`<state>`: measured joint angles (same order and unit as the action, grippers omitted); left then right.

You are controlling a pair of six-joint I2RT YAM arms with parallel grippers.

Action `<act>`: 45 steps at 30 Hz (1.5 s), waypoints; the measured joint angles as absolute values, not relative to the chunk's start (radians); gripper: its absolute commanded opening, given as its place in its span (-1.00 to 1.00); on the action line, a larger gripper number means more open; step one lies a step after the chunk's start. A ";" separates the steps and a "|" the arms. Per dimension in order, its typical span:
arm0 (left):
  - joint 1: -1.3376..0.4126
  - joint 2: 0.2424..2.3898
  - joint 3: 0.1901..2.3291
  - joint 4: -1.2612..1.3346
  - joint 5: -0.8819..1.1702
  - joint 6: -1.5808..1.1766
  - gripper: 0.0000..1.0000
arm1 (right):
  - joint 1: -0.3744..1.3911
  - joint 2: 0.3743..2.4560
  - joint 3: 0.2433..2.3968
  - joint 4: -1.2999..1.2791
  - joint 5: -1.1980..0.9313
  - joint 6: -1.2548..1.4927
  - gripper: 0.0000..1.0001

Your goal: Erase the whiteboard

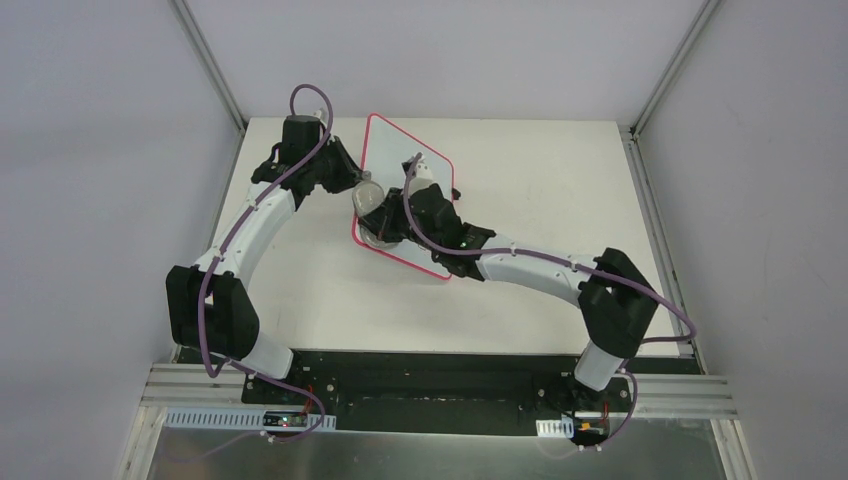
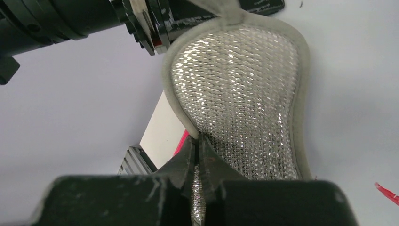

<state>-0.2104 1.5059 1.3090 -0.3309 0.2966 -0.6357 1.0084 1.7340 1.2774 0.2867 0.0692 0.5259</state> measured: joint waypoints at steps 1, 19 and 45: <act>-0.211 1.505 1.309 -0.331 0.297 -0.636 -1.00 | 1.006 1.723 1.243 0.329 0.066 0.535 -1.00; -0.229 1.501 1.309 -0.312 0.282 -0.636 -1.00 | 0.922 1.545 0.833 0.473 0.027 0.624 -1.00; -0.237 1.510 1.309 -0.284 0.269 -0.611 -1.00 | 0.907 1.637 0.999 0.398 0.012 0.572 -1.00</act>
<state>-0.2367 1.5097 1.3087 -0.2840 0.2687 -0.6113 0.9070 1.6367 0.9985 0.3981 0.0116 0.5724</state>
